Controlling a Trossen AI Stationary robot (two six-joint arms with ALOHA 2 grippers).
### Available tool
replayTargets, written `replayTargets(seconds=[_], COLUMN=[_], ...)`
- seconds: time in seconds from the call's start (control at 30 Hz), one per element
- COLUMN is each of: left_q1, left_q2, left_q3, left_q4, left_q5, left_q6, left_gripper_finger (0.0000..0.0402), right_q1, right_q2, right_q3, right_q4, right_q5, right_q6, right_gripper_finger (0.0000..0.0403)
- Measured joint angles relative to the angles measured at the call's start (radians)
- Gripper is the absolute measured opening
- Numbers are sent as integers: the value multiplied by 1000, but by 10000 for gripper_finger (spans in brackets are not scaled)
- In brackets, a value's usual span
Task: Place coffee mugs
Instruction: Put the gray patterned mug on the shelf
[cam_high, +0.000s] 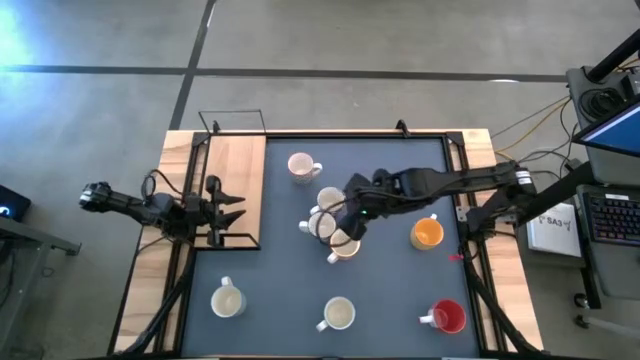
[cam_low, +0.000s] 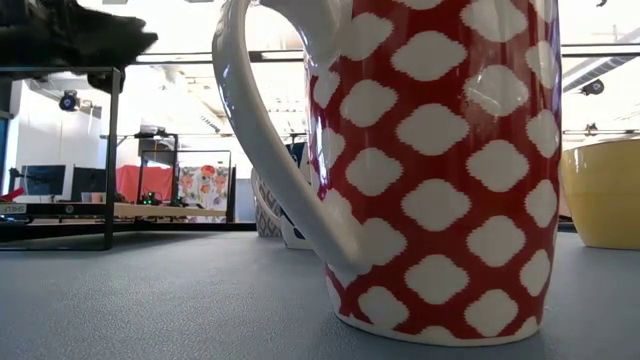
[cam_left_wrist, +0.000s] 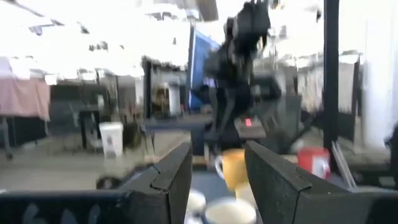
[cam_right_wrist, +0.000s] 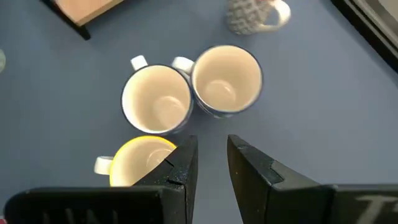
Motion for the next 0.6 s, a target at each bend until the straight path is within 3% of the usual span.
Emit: replayTargets(seconds=[0.17, 0.37, 0.47, 0.6], left_q1=[0, 0, 0, 0], left_q2=[17, 81, 139, 236], left_q3=[0, 1, 34, 116], left_q4=[180, 410, 382, 214], left_q5=[25, -9, -79, -175], left_q6=[-60, 10, -76, -210], left_gripper_finger=[133, 133, 132, 132], right_q1=[18, 17, 17, 17], right_q2=[-49, -61, -62, -62], right_q3=[-75, -105, -105, -105], right_q4=[14, 15, 15, 15], right_q5=[25, 30, 29, 30], right_q6=[87, 104, 103, 102], right_gripper_finger=[79, 75, 73, 76])
